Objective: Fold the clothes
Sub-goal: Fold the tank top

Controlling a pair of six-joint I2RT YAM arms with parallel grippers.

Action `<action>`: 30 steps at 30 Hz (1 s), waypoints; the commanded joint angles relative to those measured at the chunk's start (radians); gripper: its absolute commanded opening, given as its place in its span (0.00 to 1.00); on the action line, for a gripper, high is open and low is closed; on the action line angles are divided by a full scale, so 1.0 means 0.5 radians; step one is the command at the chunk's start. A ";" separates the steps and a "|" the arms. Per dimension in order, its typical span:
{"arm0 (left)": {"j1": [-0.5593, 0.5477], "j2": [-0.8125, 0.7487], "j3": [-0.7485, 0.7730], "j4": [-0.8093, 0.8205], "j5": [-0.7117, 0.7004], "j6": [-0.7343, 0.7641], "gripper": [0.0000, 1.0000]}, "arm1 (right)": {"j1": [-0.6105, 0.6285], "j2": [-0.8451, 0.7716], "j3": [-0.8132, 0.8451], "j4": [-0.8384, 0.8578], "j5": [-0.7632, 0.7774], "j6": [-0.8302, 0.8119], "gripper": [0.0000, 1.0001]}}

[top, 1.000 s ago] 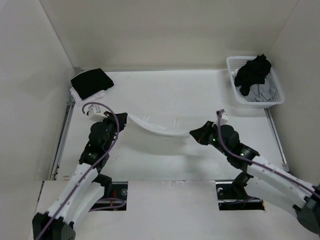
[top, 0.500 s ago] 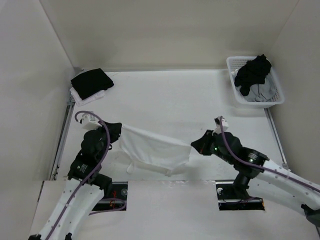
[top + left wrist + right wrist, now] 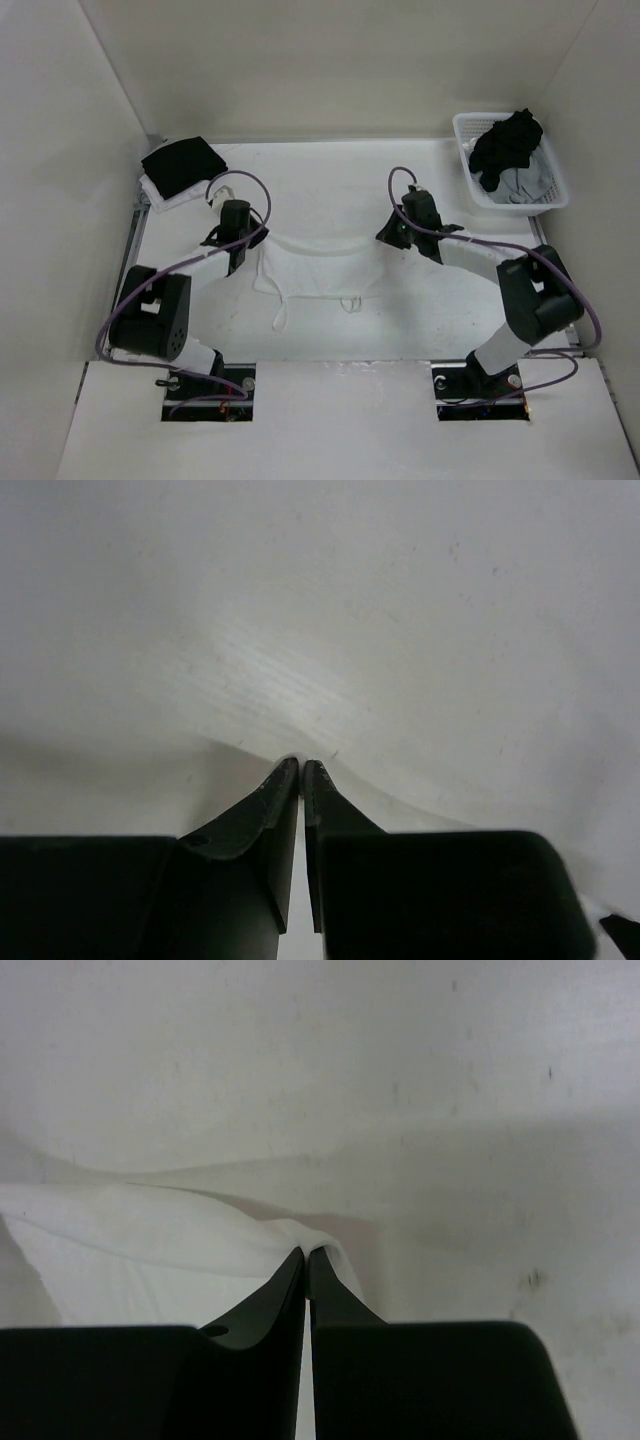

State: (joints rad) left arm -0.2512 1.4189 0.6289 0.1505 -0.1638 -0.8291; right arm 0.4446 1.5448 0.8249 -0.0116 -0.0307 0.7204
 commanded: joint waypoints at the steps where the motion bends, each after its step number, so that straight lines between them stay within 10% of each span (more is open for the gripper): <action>1: 0.050 0.217 0.264 0.392 0.048 -0.032 0.06 | -0.093 0.177 0.215 0.241 -0.098 -0.063 0.07; 11: 0.118 0.298 0.295 0.546 0.186 -0.198 0.06 | -0.170 0.243 0.403 0.278 -0.110 0.007 0.06; 18: 0.056 -0.584 -0.048 0.408 0.196 -0.170 0.06 | 0.026 -0.618 0.011 0.174 0.083 -0.082 0.06; 30: -0.085 -2.153 -0.034 -0.889 0.024 -0.051 0.06 | 0.790 -2.132 -0.275 -0.804 0.582 0.065 0.06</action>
State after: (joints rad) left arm -0.2783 0.3977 0.5812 -0.0563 -0.1143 -0.8806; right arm 0.7589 0.5270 0.7036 -0.2295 0.1398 0.7151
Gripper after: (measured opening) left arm 0.058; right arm 0.061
